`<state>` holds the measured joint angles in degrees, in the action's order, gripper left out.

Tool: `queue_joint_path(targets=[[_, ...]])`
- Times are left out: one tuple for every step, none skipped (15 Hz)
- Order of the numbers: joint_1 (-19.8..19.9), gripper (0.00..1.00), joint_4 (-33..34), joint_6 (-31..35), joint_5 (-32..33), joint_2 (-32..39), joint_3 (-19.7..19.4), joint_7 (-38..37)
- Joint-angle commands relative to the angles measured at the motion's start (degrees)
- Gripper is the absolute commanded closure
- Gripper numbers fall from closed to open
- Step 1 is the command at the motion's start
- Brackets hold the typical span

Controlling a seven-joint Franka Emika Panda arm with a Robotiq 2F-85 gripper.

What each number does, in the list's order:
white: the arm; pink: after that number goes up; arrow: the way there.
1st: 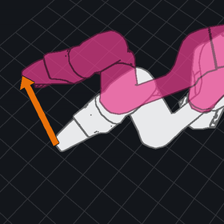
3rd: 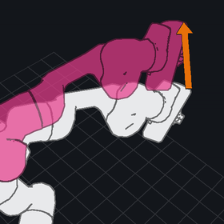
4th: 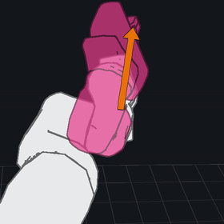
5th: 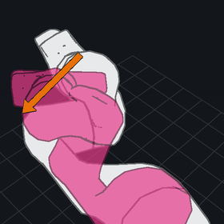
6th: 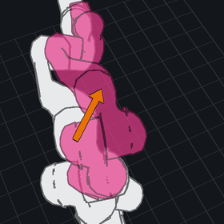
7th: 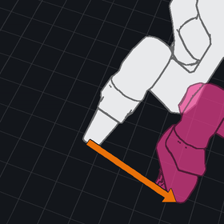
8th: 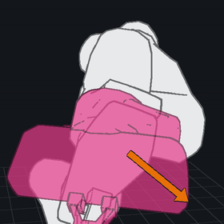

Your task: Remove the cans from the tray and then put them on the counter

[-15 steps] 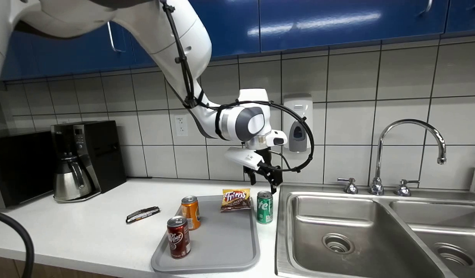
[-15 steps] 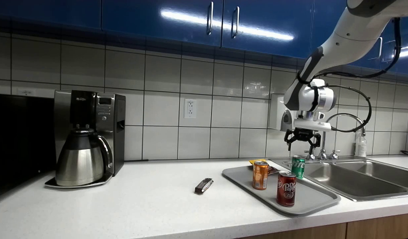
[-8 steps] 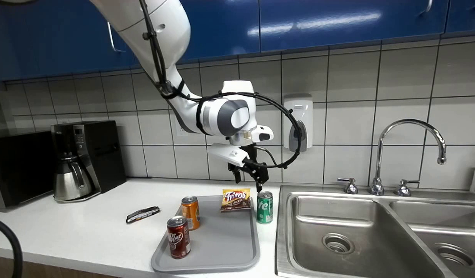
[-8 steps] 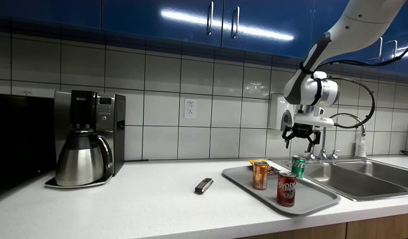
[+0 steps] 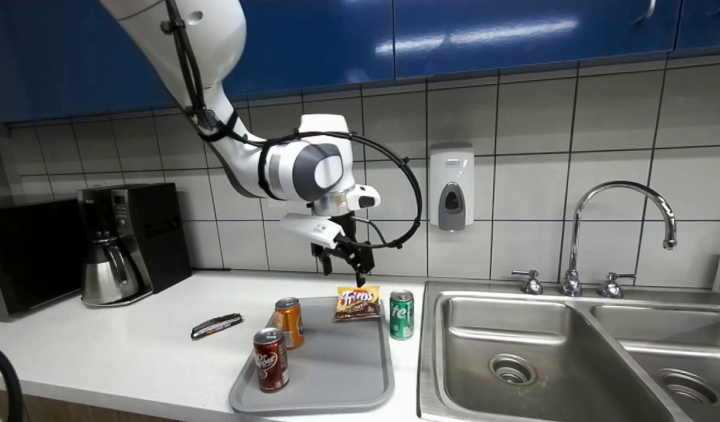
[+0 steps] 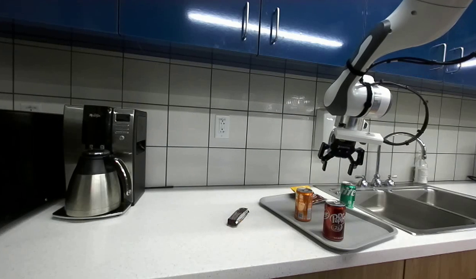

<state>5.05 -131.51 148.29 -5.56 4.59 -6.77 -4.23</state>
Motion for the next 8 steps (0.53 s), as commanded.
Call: queue_joint_path(targets=[[-1.2,0.0,-3.2,0.7,2.5,-3.2,1.5,0.0],[-1.6,0.0,-3.4,0.7,3.1,-3.2,1.8,0.0],[-2.0,0.0,-3.5,0.7,3.5,-3.1,2.3,-0.1],[-2.4,0.0,-3.6,0.7,3.8,-3.0,2.6,-0.1],[-2.8,0.0,-3.5,0.6,4.1,-2.8,3.0,0.0],[-3.3,0.0,-3.4,0.6,4.6,-2.4,3.4,-0.2],[-3.6,0.0,-3.3,0.4,4.8,-2.1,3.7,-0.1],[-4.0,0.0,-3.2,0.2,5.0,-1.9,4.1,-0.1]])
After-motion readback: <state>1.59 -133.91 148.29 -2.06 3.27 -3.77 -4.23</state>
